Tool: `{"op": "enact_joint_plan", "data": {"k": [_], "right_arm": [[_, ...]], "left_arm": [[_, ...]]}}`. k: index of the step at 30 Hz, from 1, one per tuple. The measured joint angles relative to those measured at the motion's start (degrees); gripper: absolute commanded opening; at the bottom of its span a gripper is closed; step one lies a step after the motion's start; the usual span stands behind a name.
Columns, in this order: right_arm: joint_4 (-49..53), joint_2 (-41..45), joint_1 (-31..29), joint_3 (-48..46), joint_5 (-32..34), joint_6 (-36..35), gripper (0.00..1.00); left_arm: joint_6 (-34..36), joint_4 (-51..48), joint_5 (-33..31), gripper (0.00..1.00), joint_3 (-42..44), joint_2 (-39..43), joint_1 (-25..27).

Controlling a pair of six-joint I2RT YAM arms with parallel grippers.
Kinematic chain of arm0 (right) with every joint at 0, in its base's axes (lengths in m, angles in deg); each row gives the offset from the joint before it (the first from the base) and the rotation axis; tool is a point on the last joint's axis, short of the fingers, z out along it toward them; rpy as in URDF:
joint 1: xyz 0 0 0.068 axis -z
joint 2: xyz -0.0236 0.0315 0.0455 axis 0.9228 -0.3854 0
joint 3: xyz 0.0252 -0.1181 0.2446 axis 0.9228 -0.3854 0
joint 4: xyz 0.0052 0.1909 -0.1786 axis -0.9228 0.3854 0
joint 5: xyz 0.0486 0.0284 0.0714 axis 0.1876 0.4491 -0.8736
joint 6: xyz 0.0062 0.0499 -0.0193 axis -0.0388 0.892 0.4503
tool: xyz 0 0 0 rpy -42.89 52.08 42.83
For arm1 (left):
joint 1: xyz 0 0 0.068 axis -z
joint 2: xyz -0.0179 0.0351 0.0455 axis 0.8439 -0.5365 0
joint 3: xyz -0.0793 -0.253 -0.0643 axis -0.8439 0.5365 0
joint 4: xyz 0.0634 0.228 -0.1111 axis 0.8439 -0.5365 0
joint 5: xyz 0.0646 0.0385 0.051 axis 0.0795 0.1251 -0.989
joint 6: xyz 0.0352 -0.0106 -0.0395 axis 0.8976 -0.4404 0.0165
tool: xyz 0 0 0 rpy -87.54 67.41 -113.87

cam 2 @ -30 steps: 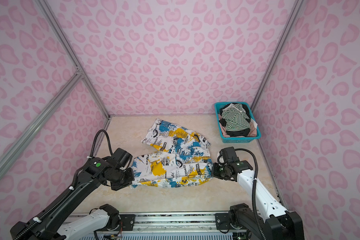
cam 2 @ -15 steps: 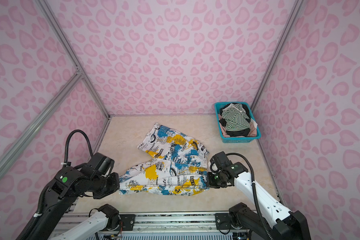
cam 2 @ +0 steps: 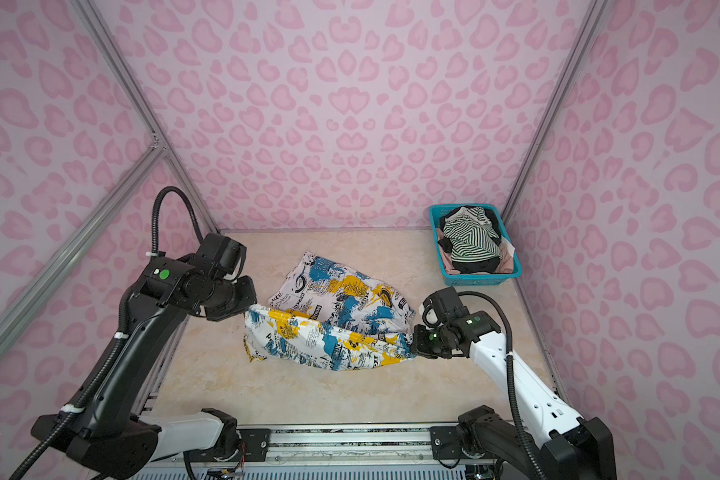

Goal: Fold and stack the mixed laundry pile

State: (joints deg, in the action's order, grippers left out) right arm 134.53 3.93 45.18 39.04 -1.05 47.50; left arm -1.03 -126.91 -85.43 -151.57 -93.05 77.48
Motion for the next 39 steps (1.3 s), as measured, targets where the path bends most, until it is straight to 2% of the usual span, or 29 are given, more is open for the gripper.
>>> {"op": "enact_joint_plan", "data": {"k": [5, 10, 17, 22, 27, 31, 35, 36, 39], "right_arm": [[-4.1, -6.3, 3.8, 2.4, -5.7, -0.3, 0.0], [-6.5, -9.0, 3.9, 4.9, -7.9, -0.5, 0.0], [-8.3, -9.6, 4.3, 4.4, -8.3, 0.5, 0.0], [-13.2, -14.4, 6.6, 4.0, -9.2, 2.1, 0.0], [-20.8, -21.6, 9.4, 3.4, -10.5, 4.6, 0.1], [-27.5, -26.8, 11.8, 2.6, -11.1, 7.1, 0.29], [-28.6, -27.1, 12.5, 4.2, -7.9, 6.5, 0.48], [-28.2, -26.1, 12.3, 4.9, -6.7, 5.4, 0.53], [-24.8, -21.4, 11.1, 7.4, -1.5, 0.7, 0.62]], "left_arm": [[6.5, 3.6, 3.7, 0.02, -14.6, -13.9, -3.9], [10.2, 4.1, 6.1, 0.02, -27.8, -24.7, -5.0], [12.3, 6.2, 9.7, 0.02, -35.8, -35.1, -5.4], [13.7, 12.1, 12.7, 0.02, -39.1, -42.5, -5.9], [14.1, 18.5, 13.9, 0.04, -41.7, -51.3, -7.0], [13.8, 22.6, 14.7, 0.25, -44.7, -59.1, -8.1], [12.6, 25.7, 12.3, 0.66, -44.3, -60.7, -8.9], [12.4, 27.0, 11.1, 0.73, -43.8, -60.2, -9.0], [12.5, 29.4, 8.8, 0.79, -40.7, -58.1, -9.3]]}}
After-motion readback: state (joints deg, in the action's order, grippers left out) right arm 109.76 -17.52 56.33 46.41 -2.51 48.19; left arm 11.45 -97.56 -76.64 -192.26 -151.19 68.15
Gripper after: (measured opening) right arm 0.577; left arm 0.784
